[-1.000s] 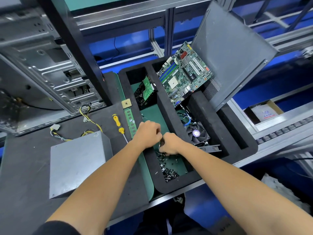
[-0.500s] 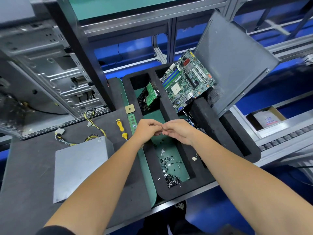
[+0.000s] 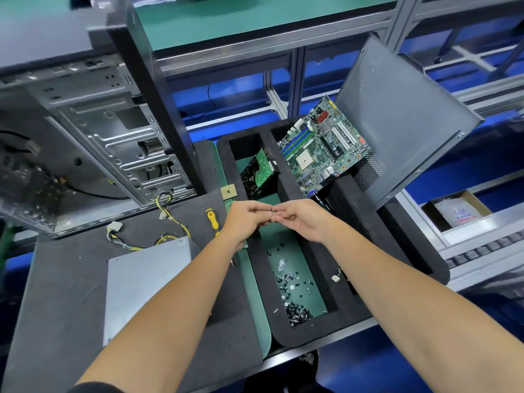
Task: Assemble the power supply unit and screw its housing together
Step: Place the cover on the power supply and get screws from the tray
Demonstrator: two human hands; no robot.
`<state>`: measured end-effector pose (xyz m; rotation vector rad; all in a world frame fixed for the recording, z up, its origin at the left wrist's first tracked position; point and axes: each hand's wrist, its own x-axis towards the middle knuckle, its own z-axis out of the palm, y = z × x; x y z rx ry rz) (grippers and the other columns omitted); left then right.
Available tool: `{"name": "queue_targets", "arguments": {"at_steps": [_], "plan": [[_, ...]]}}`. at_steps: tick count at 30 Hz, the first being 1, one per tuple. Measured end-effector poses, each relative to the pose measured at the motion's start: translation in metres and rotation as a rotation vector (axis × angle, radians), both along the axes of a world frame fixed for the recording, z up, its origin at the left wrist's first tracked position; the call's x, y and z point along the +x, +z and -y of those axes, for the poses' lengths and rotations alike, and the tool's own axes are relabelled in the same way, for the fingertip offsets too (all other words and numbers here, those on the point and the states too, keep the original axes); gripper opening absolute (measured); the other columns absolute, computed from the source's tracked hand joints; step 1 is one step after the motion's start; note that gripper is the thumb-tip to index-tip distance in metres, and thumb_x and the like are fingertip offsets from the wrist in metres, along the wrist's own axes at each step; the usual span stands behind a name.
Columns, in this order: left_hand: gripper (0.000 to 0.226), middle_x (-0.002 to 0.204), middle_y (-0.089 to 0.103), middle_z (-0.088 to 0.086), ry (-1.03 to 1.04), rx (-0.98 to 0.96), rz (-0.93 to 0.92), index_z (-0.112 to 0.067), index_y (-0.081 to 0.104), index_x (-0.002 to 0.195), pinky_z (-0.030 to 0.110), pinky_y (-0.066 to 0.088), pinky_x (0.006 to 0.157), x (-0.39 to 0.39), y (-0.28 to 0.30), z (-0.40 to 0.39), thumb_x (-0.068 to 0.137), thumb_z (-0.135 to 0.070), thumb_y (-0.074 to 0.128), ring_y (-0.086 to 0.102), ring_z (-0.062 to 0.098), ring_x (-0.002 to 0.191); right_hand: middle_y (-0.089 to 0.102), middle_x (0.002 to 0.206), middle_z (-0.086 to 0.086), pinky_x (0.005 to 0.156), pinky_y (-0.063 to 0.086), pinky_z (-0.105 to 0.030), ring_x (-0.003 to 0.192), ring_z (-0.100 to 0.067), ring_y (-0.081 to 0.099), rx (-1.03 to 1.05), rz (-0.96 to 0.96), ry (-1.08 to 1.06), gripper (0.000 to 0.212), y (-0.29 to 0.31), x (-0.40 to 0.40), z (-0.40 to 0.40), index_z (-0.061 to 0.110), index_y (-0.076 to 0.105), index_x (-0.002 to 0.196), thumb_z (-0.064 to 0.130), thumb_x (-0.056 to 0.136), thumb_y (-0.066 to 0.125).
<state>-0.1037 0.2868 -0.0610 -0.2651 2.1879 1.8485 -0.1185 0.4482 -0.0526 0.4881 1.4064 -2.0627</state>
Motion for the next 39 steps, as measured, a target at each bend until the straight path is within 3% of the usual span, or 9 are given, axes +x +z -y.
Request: {"name": "queue_targets", "arguments": {"at_steps": [4,8,13,15,19,22,26,31,39], "plan": [[0.018,0.079,0.072,0.011,0.008,-0.004,-0.012,-0.006,0.073,0.094,0.024,0.058,0.071,-0.003,0.003,0.006,0.079,0.004,0.071,0.066,0.014,0.067,0.067,0.102,-0.024,0.073,0.057,-0.022,0.088,-0.025,0.070,0.012,-0.020,0.045,0.024,0.003,-0.004,0.003,-0.008,0.064,0.097,-0.019,0.087,0.045],[0.014,0.071,0.070,0.008,-0.017,-0.069,-0.062,-0.008,0.073,0.086,0.024,0.056,0.067,-0.005,0.009,0.012,0.079,0.005,0.071,0.063,0.010,0.059,0.068,0.099,-0.023,0.072,0.057,-0.022,0.082,-0.022,0.069,0.114,-0.105,0.090,0.018,0.006,-0.010,0.014,-0.016,0.062,0.103,-0.009,0.087,0.059],[0.007,0.071,0.066,0.003,-0.064,-0.406,-0.197,-0.007,0.076,0.081,0.023,0.043,0.063,-0.015,0.026,0.039,0.077,-0.012,0.078,0.053,0.008,0.064,0.070,0.071,-0.010,0.063,0.054,-0.020,0.062,-0.016,0.062,0.293,-0.218,0.205,0.007,0.017,-0.025,0.044,-0.008,0.068,0.085,-0.002,0.086,0.066],[0.008,0.069,0.064,-0.002,-0.105,-0.483,-0.226,-0.007,0.075,0.079,0.019,0.039,0.060,-0.019,0.034,0.055,0.077,-0.014,0.079,0.051,0.005,0.062,0.065,0.061,-0.003,0.057,0.050,-0.019,0.056,-0.013,0.056,0.385,-0.293,0.298,0.015,0.023,-0.029,0.058,-0.002,0.068,0.077,0.005,0.089,0.064],[0.004,0.080,0.072,0.001,-0.134,-0.697,-0.221,-0.011,0.076,0.082,0.020,0.043,0.069,-0.024,0.045,0.095,0.079,-0.013,0.075,0.058,0.010,0.073,0.057,0.062,-0.008,0.050,0.046,-0.019,0.051,-0.012,0.055,0.690,-0.533,0.477,0.024,0.033,-0.032,0.097,-0.002,0.063,0.072,0.008,0.092,0.058],[0.008,0.089,0.072,0.000,-0.118,-0.850,-0.180,-0.014,0.077,0.085,0.024,0.045,0.078,-0.025,0.042,0.123,0.081,-0.011,0.070,0.060,0.013,0.082,0.059,0.065,-0.007,0.060,0.049,-0.027,0.063,-0.020,0.060,0.811,-0.704,0.592,0.020,0.038,-0.030,0.128,0.004,0.064,0.073,0.006,0.091,0.056],[0.011,0.089,0.070,0.001,-0.119,-0.924,-0.102,-0.015,0.076,0.085,0.031,0.050,0.081,-0.023,0.033,0.148,0.081,-0.009,0.067,0.062,0.021,0.088,0.068,0.097,-0.014,0.080,0.050,-0.035,0.092,-0.028,0.062,0.987,-0.859,0.750,0.013,0.038,-0.028,0.161,0.004,0.069,0.091,0.005,0.090,0.057],[0.007,0.082,0.070,0.003,-0.171,-0.996,-0.068,-0.015,0.076,0.080,0.028,0.049,0.074,-0.023,0.019,0.168,0.076,-0.011,0.072,0.063,0.024,0.085,0.063,0.106,-0.014,0.081,0.050,-0.033,0.095,-0.030,0.061,1.061,-0.879,0.906,0.005,0.031,-0.029,0.189,0.009,0.065,0.093,0.012,0.089,0.064],[0.011,0.082,0.073,0.005,-0.243,-0.859,-0.048,-0.009,0.077,0.080,0.024,0.043,0.069,-0.022,-0.004,0.190,0.070,-0.006,0.078,0.062,0.020,0.081,0.065,0.112,-0.015,0.083,0.048,-0.033,0.105,-0.030,0.061,1.228,-0.958,1.153,0.020,0.018,-0.033,0.214,0.004,0.064,0.110,0.006,0.092,0.055]]}}
